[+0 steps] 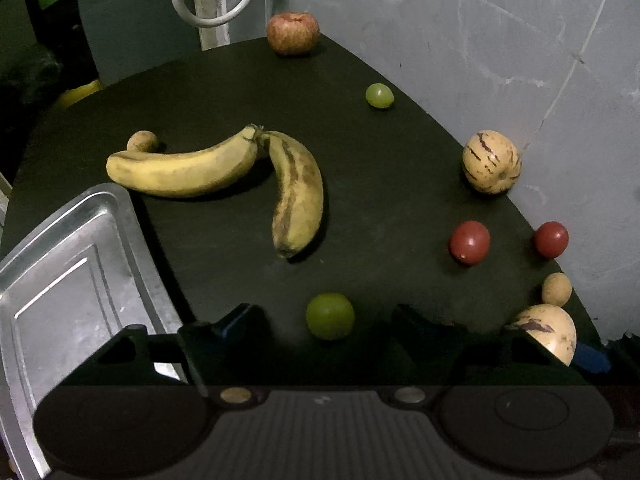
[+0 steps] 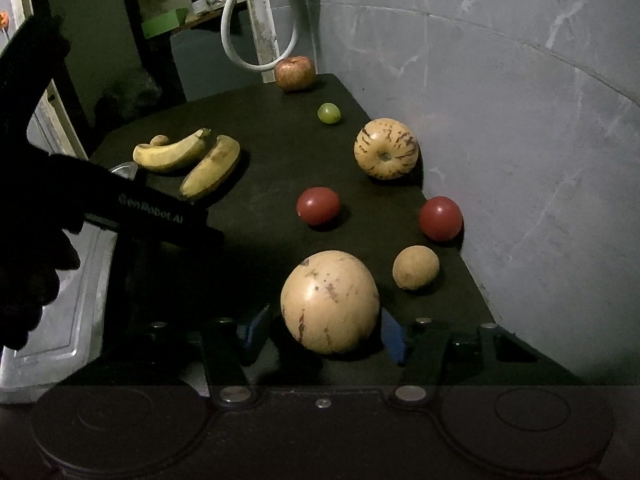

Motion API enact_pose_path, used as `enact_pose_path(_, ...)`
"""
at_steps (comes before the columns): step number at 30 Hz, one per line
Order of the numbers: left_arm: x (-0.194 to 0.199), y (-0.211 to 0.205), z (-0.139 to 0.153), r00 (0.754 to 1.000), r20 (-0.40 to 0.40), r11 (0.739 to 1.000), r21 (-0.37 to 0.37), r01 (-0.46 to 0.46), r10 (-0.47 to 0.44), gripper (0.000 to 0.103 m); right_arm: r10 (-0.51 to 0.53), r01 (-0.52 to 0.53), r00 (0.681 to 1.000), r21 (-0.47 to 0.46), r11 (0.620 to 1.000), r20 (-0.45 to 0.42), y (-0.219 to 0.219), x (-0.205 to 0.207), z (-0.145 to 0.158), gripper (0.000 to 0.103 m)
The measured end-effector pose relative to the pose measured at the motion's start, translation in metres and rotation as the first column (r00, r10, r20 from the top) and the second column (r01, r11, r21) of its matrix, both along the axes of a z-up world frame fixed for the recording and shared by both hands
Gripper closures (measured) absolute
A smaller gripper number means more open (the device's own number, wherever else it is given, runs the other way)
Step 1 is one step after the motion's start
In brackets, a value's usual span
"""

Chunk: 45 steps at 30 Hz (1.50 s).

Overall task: Organize fruits
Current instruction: 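Grasp a green grape with the left tool while the right tool grasps a pale melon, then carry the grape with the left tool while the right tool carries the melon over the tray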

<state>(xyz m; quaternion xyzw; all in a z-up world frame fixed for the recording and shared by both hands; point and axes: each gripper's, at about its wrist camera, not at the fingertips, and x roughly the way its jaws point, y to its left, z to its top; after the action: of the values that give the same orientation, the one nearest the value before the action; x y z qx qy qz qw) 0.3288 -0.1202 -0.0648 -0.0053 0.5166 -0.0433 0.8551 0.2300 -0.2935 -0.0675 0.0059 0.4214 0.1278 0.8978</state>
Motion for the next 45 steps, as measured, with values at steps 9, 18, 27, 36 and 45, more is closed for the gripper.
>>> enact_pose_path(9, 0.0, -0.007, 0.0, 1.0, 0.026, 1.0, 0.028, -0.005, 0.005, 0.041, -0.002, 0.001, 1.0, 0.011, 1.0, 0.013, -0.003, 0.003, -0.001, 0.05)
enact_pose_path(18, -0.001, -0.004, 0.003, 0.999, 0.035, 1.0, 0.001, -0.03, 0.03, 0.076, 0.002, -0.003, 1.0, 0.028, 1.0, 0.006, -0.003, 0.001, 0.0, 0.051)
enact_pose_path(27, -0.015, 0.007, 0.014, 0.997, 0.048, 0.998, -0.029, -0.055, 0.056, 0.077, 0.027, -0.027, 1.0, 0.034, 0.999, 0.013, 0.012, -0.007, 0.006, 0.051)
enact_pose_path(36, -0.034, 0.048, 0.042, 0.984, 0.107, 0.989, -0.062, -0.134, 0.14, 0.077, 0.113, -0.115, 0.992, 0.042, 0.993, 0.05, 0.05, -0.007, 0.02, 0.051)
enact_pose_path(45, -0.059, 0.123, 0.071, 0.937, 0.162, 0.95, -0.087, -0.299, 0.31, 0.077, 0.261, -0.27, 0.959, 0.069, 0.961, 0.109, 0.118, 0.013, 0.038, 0.051)
